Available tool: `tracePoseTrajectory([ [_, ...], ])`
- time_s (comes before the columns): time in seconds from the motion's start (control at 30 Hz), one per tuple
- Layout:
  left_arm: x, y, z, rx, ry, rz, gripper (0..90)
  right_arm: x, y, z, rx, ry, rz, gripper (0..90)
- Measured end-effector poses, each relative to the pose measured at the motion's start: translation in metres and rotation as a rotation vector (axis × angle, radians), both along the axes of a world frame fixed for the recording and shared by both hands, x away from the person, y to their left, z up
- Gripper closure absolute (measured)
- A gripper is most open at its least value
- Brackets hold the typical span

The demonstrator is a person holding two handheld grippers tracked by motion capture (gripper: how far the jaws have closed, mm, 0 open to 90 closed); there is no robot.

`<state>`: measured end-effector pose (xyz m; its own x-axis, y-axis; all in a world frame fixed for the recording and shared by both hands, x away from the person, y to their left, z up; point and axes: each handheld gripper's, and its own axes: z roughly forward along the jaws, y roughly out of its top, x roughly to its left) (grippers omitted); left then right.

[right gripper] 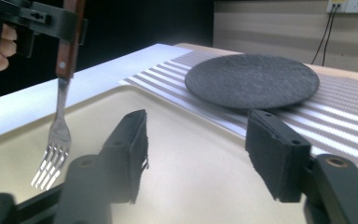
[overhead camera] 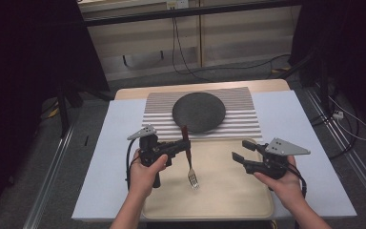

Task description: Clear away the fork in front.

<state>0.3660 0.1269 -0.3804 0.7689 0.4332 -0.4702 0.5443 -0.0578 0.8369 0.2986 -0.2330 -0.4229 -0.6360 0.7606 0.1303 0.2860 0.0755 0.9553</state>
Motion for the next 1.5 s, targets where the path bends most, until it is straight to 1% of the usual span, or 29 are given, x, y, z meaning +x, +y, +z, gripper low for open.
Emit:
tracePoseTrajectory([
  [0.07,0.001,0.004,0.000,0.005,0.007,0.004,80.7,-0.001,-0.005,-0.001,-0.004,0.000,-0.012,34.4],
  [0.17,0.001,0.011,0.001,0.027,0.012,0.005,80.8,-0.002,-0.013,-0.001,0.006,-0.007,-0.032,31.5],
  [0.23,0.001,0.016,0.001,0.050,0.012,-0.001,80.8,-0.003,-0.017,0.000,0.008,-0.011,-0.037,30.4],
  [0.27,0.001,0.017,0.001,0.050,0.016,0.003,80.8,-0.003,-0.020,0.001,0.008,-0.016,-0.042,30.4],
  [0.37,0.001,0.023,-0.001,0.064,0.018,0.005,80.8,-0.004,-0.025,0.000,0.010,-0.011,-0.061,29.1],
  [0.43,0.001,0.026,-0.001,0.070,0.023,0.007,80.8,-0.004,-0.028,-0.001,0.000,-0.011,-0.071,27.5],
  [0.5,0.001,0.029,-0.001,0.072,0.024,0.006,80.8,-0.004,-0.030,-0.002,-0.006,-0.011,-0.076,26.5],
  [0.57,0.001,0.032,-0.001,0.085,0.026,0.001,80.8,-0.005,-0.031,-0.002,-0.009,-0.006,-0.078,25.7],
  [0.67,0.001,0.038,-0.002,0.093,0.039,-0.004,80.8,-0.005,-0.033,-0.003,-0.007,-0.010,-0.081,24.6],
  [0.8,0.002,0.046,-0.006,0.116,0.058,-0.009,80.8,-0.006,-0.035,-0.004,-0.005,-0.017,-0.091,23.2],
  [0.83,0.002,0.047,-0.008,0.117,0.063,-0.010,80.9,-0.006,-0.036,-0.004,-0.005,-0.020,-0.092,23.1],
  [0.93,0.003,0.052,-0.014,0.091,0.086,-0.024,80.9,-0.007,-0.037,-0.005,-0.008,-0.019,-0.091,22.3],
  [1.0,0.003,0.054,-0.016,0.083,0.085,-0.033,80.8,-0.008,-0.037,-0.005,-0.006,-0.022,-0.096,21.5],
  [1.03,0.003,0.054,-0.017,0.084,0.083,-0.031,80.7,-0.008,-0.038,-0.005,-0.012,-0.024,-0.094,21.4],
  [1.1,0.003,0.054,-0.019,0.091,0.072,-0.037,80.3,-0.009,-0.038,-0.005,-0.002,-0.025,-0.097,20.5],
  [1.2,0.005,0.054,-0.025,0.121,0.066,-0.032,79.0,-0.009,-0.038,-0.006,-0.002,-0.020,-0.096,18.8],
  [1.23,0.006,0.054,-0.027,0.131,0.070,-0.029,78.3,-0.009,-0.039,-0.007,0.006,-0.017,-0.094,18.8],
  [1.3,0.007,0.054,-0.031,0.137,0.069,-0.020,77.3,-0.009,-0.040,-0.008,0.005,-0.013,-0.103,18.5],
  [1.37,0.006,0.055,-0.034,0.149,0.062,-0.016,76.4,-0.009,-0.041,-0.008,0.015,-0.013,-0.098,18.4],
  [1.4,0.006,0.056,-0.036,0.155,0.056,-0.016,76.0,-0.009,-0.042,-0.009,0.007,-0.015,-0.101,18.4],
  [1.5,0.004,0.056,-0.041,0.176,0.052,-0.026,74.5,-0.010,-0.043,-0.009,0.015,-0.010,-0.105,18.4],
])
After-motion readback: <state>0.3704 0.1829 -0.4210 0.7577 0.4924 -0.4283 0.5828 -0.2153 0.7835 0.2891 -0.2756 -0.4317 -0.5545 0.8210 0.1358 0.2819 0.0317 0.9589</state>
